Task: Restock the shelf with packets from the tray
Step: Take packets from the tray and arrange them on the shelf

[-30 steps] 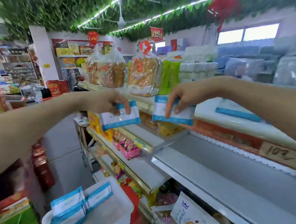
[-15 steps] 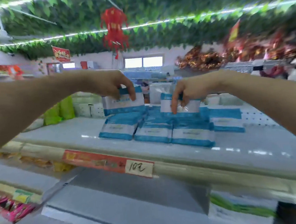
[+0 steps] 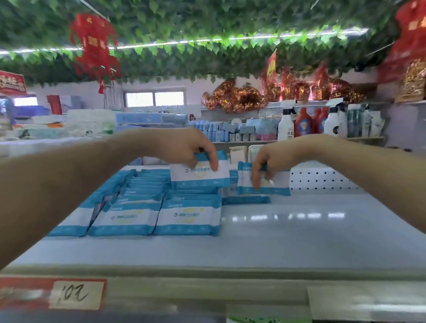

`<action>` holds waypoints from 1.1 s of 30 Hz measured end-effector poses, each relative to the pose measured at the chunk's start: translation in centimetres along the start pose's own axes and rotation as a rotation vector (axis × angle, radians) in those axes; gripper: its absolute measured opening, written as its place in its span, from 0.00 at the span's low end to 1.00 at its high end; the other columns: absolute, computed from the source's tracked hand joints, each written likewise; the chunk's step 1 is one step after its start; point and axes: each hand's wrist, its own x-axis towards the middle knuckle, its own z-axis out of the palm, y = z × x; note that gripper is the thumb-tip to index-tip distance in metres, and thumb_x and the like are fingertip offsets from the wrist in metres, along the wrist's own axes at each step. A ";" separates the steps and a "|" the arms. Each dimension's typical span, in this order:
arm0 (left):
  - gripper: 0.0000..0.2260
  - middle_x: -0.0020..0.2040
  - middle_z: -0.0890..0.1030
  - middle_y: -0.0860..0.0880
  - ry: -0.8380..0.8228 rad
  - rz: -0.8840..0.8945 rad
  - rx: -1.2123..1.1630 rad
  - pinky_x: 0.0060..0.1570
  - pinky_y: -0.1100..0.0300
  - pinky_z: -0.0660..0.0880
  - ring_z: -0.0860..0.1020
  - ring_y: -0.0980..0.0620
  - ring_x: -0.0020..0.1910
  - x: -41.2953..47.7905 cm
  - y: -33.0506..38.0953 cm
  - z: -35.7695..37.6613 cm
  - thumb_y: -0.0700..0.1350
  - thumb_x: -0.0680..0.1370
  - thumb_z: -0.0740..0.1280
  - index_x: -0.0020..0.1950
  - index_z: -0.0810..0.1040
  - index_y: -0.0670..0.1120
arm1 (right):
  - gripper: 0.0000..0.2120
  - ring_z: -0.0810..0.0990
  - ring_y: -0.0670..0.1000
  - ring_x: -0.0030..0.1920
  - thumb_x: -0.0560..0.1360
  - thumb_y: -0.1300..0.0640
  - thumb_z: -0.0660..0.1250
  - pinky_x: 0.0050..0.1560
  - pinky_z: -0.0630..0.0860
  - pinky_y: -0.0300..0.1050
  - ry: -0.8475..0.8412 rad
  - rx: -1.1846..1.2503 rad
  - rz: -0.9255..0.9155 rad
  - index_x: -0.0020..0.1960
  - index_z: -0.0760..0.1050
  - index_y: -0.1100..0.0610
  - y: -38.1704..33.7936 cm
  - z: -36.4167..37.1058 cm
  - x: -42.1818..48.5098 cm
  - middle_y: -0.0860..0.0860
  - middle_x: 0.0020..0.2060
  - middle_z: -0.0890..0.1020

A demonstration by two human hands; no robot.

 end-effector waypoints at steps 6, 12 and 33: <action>0.23 0.63 0.79 0.58 -0.011 -0.032 -0.021 0.66 0.38 0.72 0.78 0.48 0.62 1.9 -0.9 0.1 0.35 0.76 0.70 0.55 0.82 0.66 | 0.18 0.75 0.43 0.60 0.80 0.66 0.66 0.64 0.70 0.41 -0.016 -0.008 -0.090 0.53 0.87 0.44 1.0 1.6 3.0 0.36 0.61 0.77; 0.21 0.60 0.81 0.64 0.000 -0.077 -0.124 0.58 0.59 0.77 0.81 0.63 0.56 1.8 -2.0 0.0 0.34 0.77 0.72 0.56 0.85 0.61 | 0.16 0.75 0.40 0.55 0.77 0.64 0.71 0.59 0.72 0.41 0.040 -0.029 -0.213 0.53 0.86 0.43 0.7 2.0 4.7 0.31 0.54 0.76; 0.16 0.62 0.84 0.53 -0.032 0.134 -0.307 0.66 0.51 0.78 0.82 0.54 0.60 12.2 3.1 1.4 0.33 0.79 0.70 0.60 0.86 0.51 | 0.20 0.82 0.49 0.51 0.78 0.61 0.68 0.58 0.80 0.55 0.394 0.018 -0.009 0.48 0.81 0.33 11.0 2.8 1.2 0.44 0.53 0.83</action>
